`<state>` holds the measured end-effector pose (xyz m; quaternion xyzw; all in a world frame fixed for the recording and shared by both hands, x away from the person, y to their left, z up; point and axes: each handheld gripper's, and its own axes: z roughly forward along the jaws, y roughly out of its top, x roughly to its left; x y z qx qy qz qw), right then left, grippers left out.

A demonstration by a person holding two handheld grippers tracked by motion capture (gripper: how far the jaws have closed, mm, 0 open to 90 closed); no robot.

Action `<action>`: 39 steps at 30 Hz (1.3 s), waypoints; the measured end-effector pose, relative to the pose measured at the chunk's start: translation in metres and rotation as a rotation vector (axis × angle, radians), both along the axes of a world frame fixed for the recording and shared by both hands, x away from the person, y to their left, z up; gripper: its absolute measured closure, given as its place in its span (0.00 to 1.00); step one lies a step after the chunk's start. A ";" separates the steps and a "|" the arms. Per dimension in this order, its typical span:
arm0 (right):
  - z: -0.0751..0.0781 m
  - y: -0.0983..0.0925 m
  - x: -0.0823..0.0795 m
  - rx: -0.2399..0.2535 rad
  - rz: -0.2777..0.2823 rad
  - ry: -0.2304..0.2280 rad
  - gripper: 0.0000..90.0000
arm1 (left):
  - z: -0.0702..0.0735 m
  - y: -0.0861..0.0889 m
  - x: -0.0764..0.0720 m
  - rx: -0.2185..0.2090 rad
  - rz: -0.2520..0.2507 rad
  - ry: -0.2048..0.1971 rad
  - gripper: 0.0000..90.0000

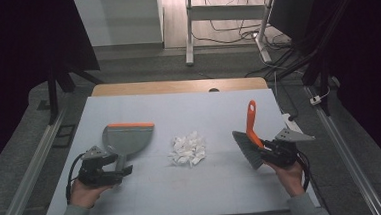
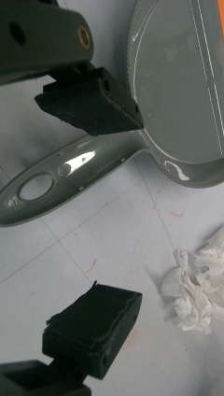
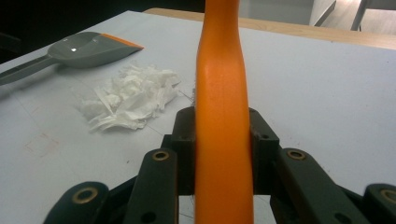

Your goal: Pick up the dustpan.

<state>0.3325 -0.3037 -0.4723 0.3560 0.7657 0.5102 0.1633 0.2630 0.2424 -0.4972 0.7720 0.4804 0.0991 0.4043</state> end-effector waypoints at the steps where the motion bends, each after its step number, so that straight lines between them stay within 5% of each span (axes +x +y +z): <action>1: 0.000 0.000 0.000 0.002 0.002 -0.001 0.77 | 0.000 0.000 0.000 0.000 -0.001 0.000 0.19; 10: 0.001 0.001 -0.001 -0.006 0.003 -0.006 0.77 | 0.005 -0.001 -0.001 0.020 -0.001 -0.002 0.19; 26: 0.004 0.001 -0.001 0.012 0.010 -0.013 0.77 | 0.044 -0.004 -0.005 0.057 0.003 -0.035 0.18; 32: 0.005 0.000 -0.001 0.017 0.009 -0.013 0.77 | 0.066 -0.006 0.013 0.079 0.046 -0.005 0.18; 39: 0.005 0.000 -0.001 0.014 0.003 -0.015 0.77 | 0.064 0.000 0.035 0.087 0.104 0.063 0.19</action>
